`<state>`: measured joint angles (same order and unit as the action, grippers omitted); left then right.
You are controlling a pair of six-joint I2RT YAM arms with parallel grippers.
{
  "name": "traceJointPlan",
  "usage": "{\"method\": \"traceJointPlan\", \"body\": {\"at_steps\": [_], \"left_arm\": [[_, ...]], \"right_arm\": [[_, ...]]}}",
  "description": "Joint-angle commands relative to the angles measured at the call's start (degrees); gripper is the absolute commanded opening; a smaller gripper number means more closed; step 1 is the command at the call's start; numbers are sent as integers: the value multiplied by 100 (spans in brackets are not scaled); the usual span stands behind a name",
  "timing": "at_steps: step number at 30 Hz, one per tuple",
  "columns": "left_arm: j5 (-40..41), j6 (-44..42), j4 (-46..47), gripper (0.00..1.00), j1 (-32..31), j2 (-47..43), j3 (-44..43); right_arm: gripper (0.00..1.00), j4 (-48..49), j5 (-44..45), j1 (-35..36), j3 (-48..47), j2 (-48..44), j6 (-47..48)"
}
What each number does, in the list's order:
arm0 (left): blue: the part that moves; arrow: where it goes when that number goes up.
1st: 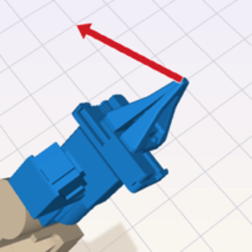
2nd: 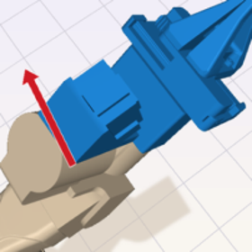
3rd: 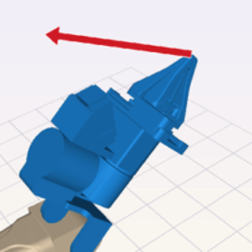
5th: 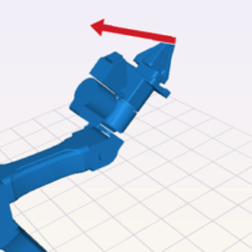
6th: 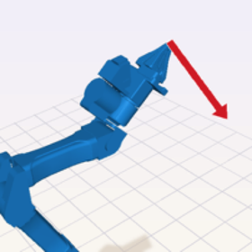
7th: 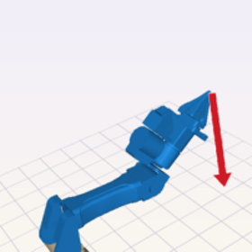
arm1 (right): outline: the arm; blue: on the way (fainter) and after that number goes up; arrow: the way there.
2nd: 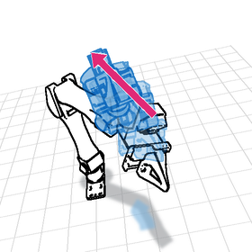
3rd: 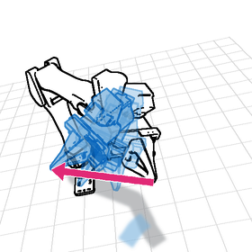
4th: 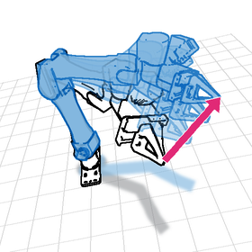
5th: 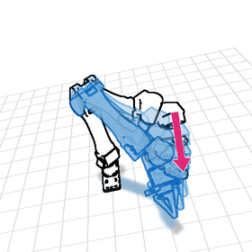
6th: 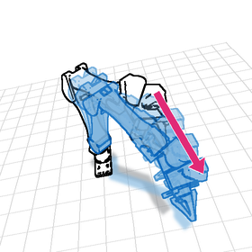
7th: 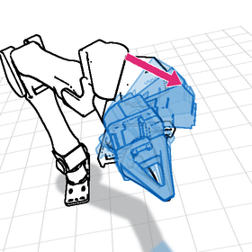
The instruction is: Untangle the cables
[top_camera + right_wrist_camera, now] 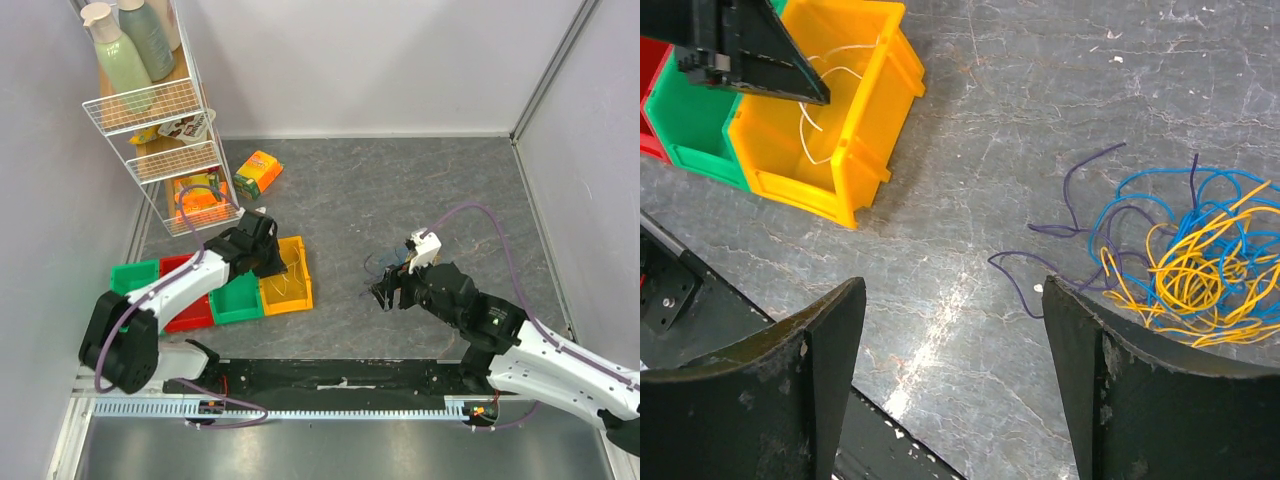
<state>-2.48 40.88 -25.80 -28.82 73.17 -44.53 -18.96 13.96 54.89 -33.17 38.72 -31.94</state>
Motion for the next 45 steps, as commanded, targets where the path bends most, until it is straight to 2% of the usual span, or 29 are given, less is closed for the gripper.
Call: {"method": "traceJointPlan", "body": {"at_steps": [1,6,7,9,10,11,13,14,16,18,24,27,29,31,34,37,41,45], "left_arm": [[433,165,444,1,25,566,-222],[758,254,770,3,34,436,-73],[697,201,744,12,25,348,-99],[617,104,796,40,17,68,-38],[600,61,796,50,17,-108,6],[547,34,796,55,25,-257,58],[346,34,682,60,25,-670,155],[119,25,690,66,25,-881,234],[-120,69,743,86,17,-1381,357],[-244,69,743,92,17,-1778,437],[-875,-98,462,95,25,-2280,279],[-1673,-72,890,84,-62,-2255,409],[-1844,-115,1409,72,-429,-2018,550],[-1179,-334,1429,68,-1394,-1597,376],[-334,-668,1402,78,-2459,-719,-124],[-130,-1256,1717,87,-3120,309,-686],[-122,-1890,1781,90,-3262,1697,-1425],[3,-2014,1788,88,-3253,2271,-1892]], "right_arm": [[78,-292,203,4,-286,48,-93],[80,-625,1169,4,-646,486,-443],[80,-818,1380,4,-795,661,-540],[80,-1310,1941,4,-1033,1022,-830],[80,-1521,2275,-5,-1077,1093,-979],[80,-1697,2513,-22,-1069,1129,-1094],[84,-1874,2648,-232,-1008,1007,-1191],[85,-1866,2508,-434,-955,910,-1148],[86,-1787,2105,-925,-876,857,-938],[86,-1594,1569,-1383,-797,996,-674],[85,-926,346,-2174,-620,1646,-401],[85,-742,117,-2448,-621,1954,-304],[84,-513,-129,-2501,-429,2052,-347],[84,-145,-576,-2501,-130,2052,-435],[82,-55,-798,-2501,170,2078,-567],[82,-38,-746,-2501,363,1991,-620],[82,94,-684,-2501,618,1850,-708],[82,226,-745,-2501,706,1823,-778]]}}
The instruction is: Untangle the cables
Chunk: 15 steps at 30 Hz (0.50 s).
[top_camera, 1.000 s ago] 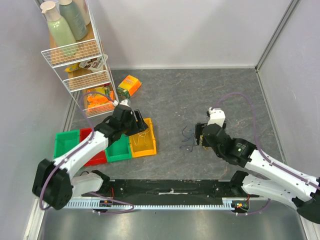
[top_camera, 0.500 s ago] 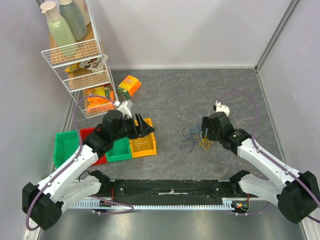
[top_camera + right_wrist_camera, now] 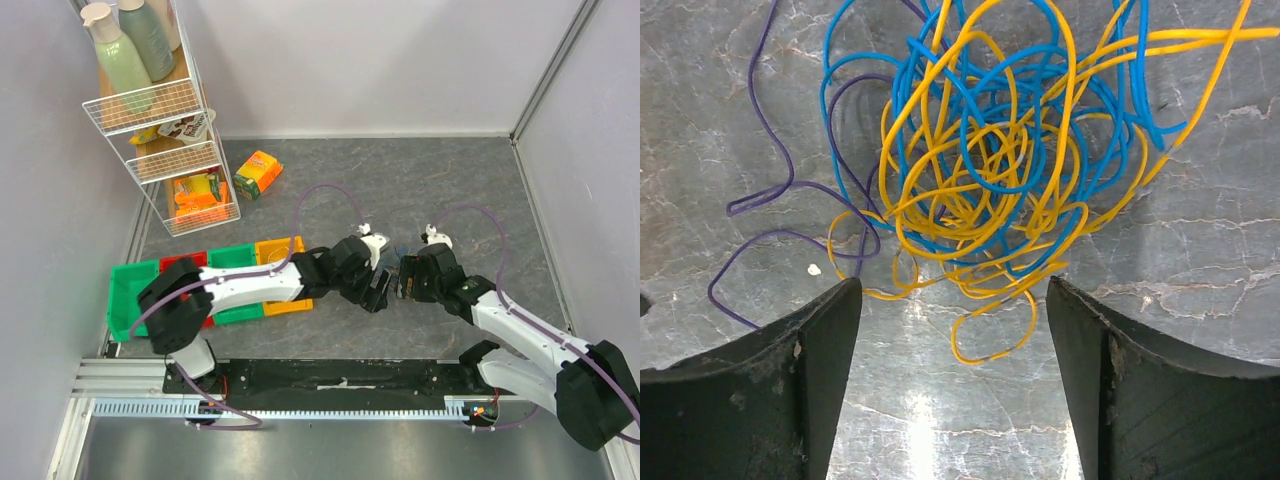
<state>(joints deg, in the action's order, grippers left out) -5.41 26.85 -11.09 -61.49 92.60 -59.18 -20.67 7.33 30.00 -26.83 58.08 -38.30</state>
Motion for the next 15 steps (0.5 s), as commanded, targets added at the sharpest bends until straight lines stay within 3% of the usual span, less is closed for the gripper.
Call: {"method": "traceJointPlan", "body": {"at_steps": [1,7,9,13,15], "left_arm": [[243,-628,449,88,15,460,-454],[24,-103,458,80,321,708,-622],[-475,406,940,79,759,497,-298],[-1681,1251,1575,80,1455,610,-128],[-1893,1261,1470,82,1535,881,-435]], "right_arm": [[81,492,-126,-12,125,-96,-168],[66,1019,-101,-12,459,-104,-353],[55,1222,-65,-12,678,-253,-432],[17,1583,-127,-12,1056,-648,-617],[11,1645,-144,-12,1188,-894,-652]]}}
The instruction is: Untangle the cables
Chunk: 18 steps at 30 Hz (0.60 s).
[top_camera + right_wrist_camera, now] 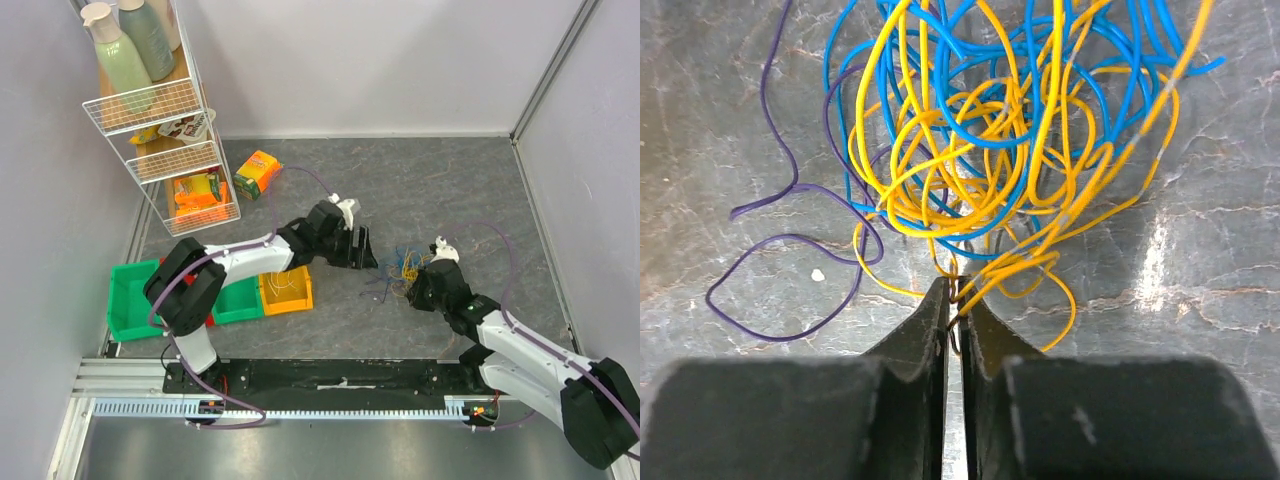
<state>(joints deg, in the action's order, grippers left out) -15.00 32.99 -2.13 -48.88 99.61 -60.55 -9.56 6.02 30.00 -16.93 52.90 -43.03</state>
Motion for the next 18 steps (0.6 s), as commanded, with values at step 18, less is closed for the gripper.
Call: {"method": "traceJointPlan", "body": {"at_steps": [18], "left_arm": [[-407,-162,248,52,221,2035,-2399]], "right_arm": [[4,324,-136,-20,190,-755,-57]]}}
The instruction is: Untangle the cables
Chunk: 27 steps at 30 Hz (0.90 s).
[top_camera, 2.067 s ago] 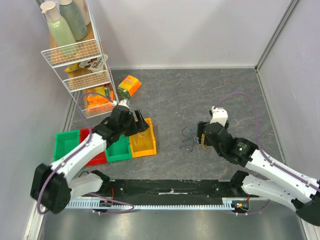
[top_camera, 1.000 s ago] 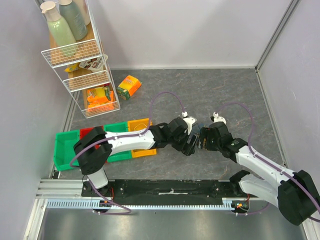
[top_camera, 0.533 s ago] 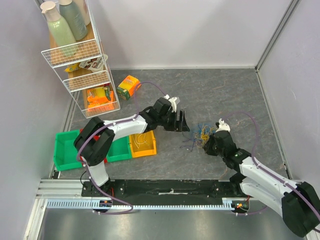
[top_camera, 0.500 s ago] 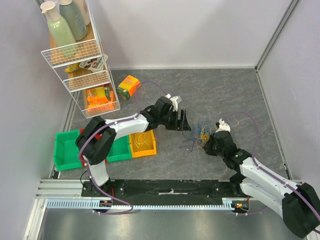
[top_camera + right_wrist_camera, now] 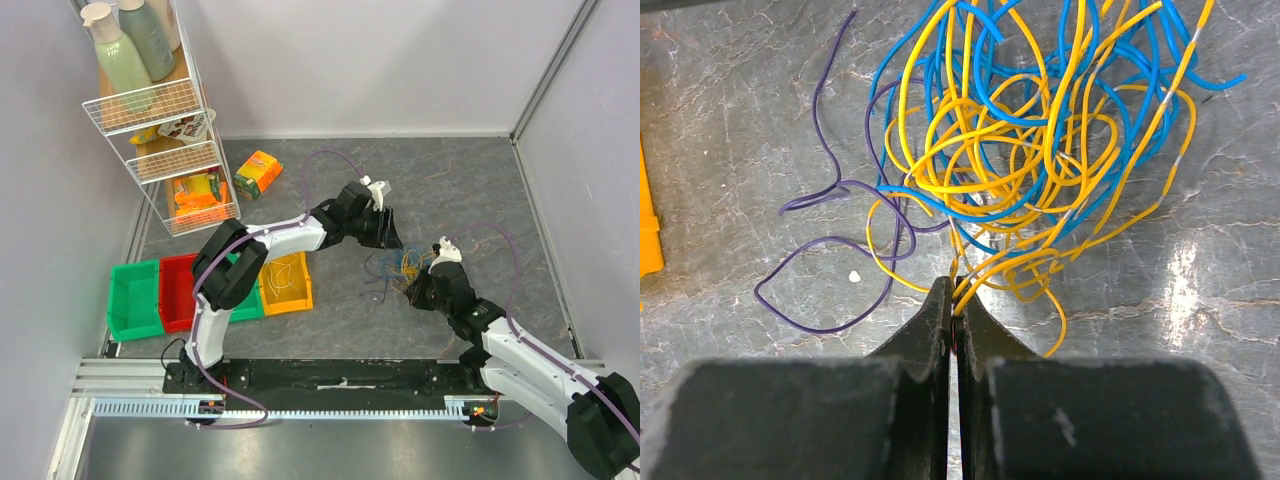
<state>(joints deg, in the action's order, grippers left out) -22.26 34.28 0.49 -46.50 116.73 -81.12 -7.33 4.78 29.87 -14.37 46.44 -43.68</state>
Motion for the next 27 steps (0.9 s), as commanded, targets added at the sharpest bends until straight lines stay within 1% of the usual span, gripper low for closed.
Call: {"method": "traceJointPlan", "body": {"at_steps": [1,11,17,19,21,22,26,27], "left_arm": [[336,-317,-14,51,-17,394,-404],[345,-229,-14,50,-43,966,-896],[363,-150,-14,36,-122,1177,-1081],[424,-141,-14,29,-149,1177,-1073],[468,-167,-14,15,-166,1125,-1055],[538,-176,-14,2,-175,1055,-1029],[880,-465,-14,2,-280,414,-765],[960,-562,-14,2,-315,47,-669]], "right_arm": [[4,74,-12,-7,-66,-108,9],[4,-23,-12,-7,-92,-126,44],[4,-14,6,-16,-110,-91,70],[4,-22,23,-7,-119,-73,70],[4,-14,58,-7,-119,-47,70],[5,-5,93,-7,-127,-3,44],[5,-58,400,-25,-250,295,-158],[5,-58,480,-16,-285,383,-219]]}}
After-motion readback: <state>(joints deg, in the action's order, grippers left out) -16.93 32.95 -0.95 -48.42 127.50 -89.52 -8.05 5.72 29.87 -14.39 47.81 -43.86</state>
